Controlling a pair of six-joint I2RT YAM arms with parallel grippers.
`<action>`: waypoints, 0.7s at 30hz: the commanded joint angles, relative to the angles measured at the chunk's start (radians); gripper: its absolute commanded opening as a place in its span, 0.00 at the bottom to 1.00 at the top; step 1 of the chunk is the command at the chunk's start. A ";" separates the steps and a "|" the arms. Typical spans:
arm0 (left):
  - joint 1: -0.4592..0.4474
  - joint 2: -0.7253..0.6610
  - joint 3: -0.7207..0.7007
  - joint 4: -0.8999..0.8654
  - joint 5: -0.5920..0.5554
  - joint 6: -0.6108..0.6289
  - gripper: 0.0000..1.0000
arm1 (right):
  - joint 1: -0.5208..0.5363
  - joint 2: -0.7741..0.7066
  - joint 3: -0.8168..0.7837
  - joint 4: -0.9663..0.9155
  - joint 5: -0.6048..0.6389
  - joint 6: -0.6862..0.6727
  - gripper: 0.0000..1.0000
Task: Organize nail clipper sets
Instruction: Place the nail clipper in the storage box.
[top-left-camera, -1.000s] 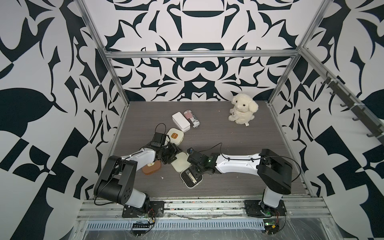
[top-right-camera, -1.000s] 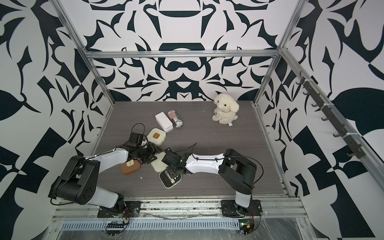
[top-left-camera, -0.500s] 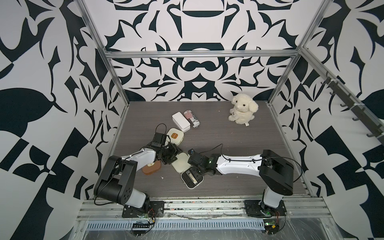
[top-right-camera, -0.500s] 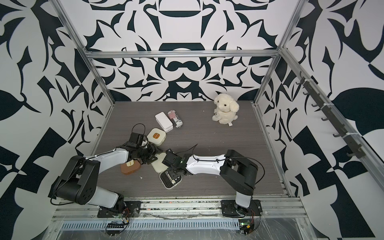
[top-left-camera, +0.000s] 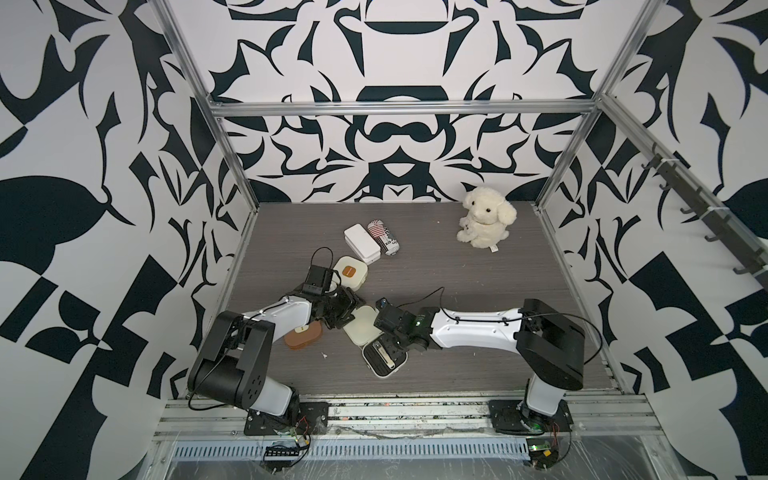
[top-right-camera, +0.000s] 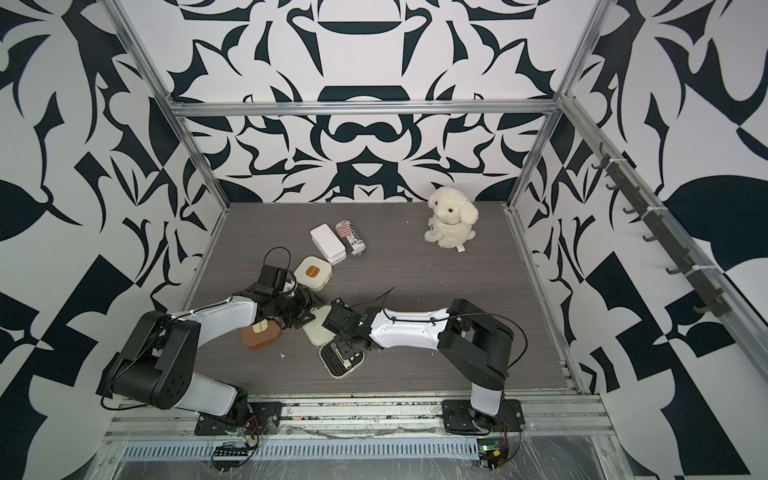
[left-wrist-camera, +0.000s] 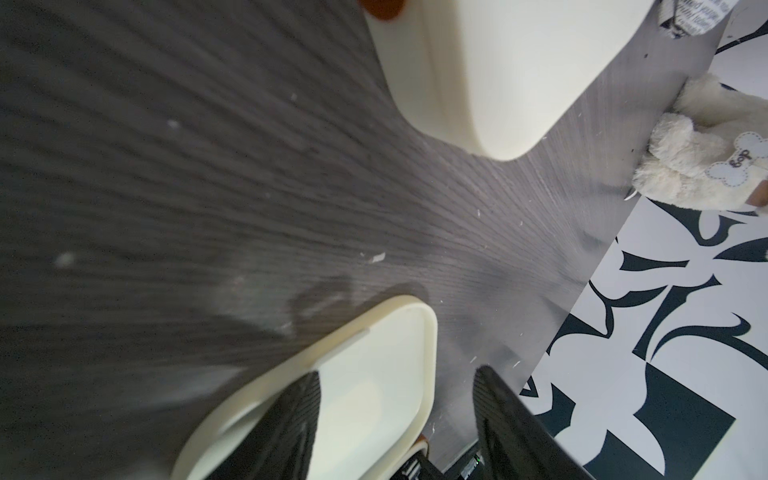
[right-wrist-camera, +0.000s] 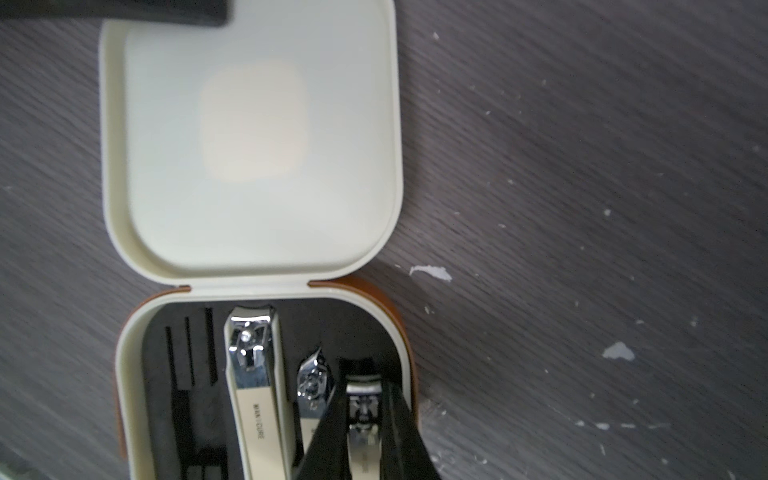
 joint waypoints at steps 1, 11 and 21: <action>0.005 0.025 -0.040 -0.068 -0.053 0.020 0.64 | 0.007 0.007 0.034 -0.078 0.026 0.012 0.24; 0.003 0.023 -0.041 -0.068 -0.052 0.019 0.63 | 0.005 0.010 0.062 -0.092 0.057 0.013 0.29; 0.002 0.026 -0.041 -0.068 -0.052 0.017 0.63 | -0.004 0.018 0.100 -0.118 0.121 0.031 0.24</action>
